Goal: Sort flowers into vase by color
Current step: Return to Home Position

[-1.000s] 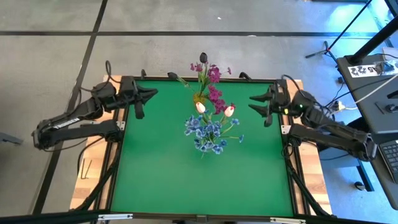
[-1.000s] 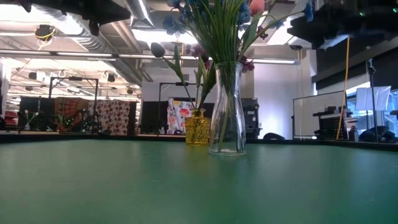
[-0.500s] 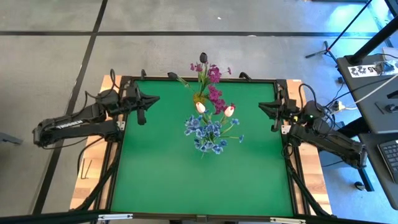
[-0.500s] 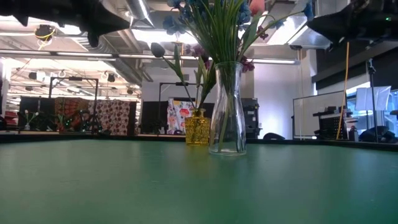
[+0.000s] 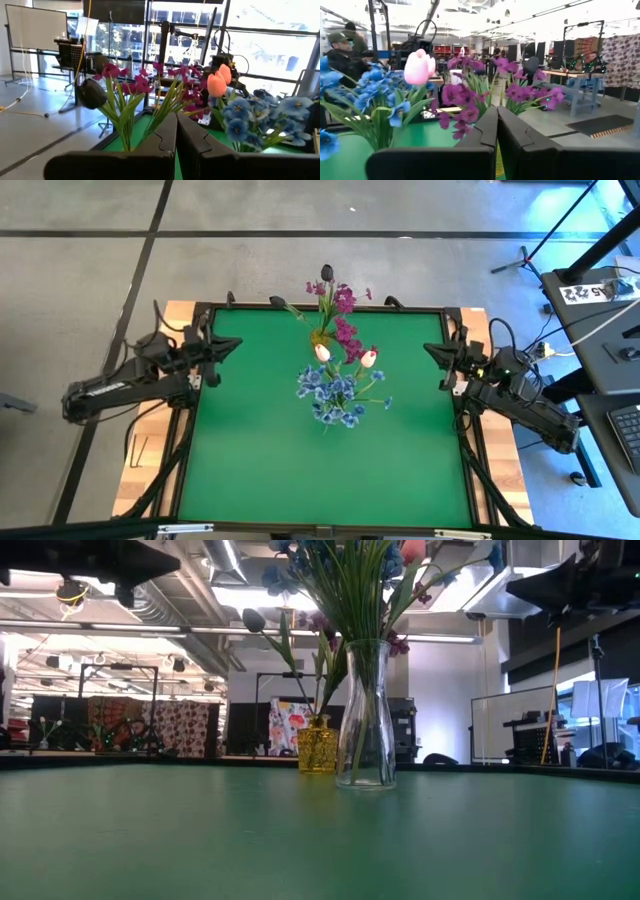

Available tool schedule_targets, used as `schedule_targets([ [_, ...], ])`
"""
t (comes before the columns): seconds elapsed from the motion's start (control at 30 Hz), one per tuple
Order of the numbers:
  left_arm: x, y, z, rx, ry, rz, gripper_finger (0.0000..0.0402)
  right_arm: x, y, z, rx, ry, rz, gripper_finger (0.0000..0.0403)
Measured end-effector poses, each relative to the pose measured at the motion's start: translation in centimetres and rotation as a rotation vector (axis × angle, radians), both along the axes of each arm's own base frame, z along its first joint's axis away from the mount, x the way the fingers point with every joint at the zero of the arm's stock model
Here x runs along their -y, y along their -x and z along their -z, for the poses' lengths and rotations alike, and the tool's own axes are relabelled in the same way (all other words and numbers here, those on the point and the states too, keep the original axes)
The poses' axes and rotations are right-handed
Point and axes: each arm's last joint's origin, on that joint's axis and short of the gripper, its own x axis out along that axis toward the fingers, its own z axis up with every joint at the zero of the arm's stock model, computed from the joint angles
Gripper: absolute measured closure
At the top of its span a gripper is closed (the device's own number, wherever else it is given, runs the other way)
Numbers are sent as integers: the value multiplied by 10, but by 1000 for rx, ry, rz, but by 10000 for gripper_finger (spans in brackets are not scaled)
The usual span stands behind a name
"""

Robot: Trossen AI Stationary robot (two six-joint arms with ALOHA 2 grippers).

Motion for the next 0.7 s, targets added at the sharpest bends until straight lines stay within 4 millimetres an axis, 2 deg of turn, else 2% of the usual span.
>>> schedule_targets([
  [0.23, 5, 13, 1, 55, -18, -7, 401, 4, -5, 11, 28, 8, 33, 391],
  [0.37, 2, 8, 18, 50, 4, -18, 401, 9, -14, 35, 33, -17, 29, 391],
  [0.5, 0, 3, 35, 49, 41, -18, 401, 10, -17, 48, 52, -29, 32, 391],
  [0.7, 0, 1, 43, 13, 69, -18, 401, 11, -17, 48, 38, -23, 39, 391],
])
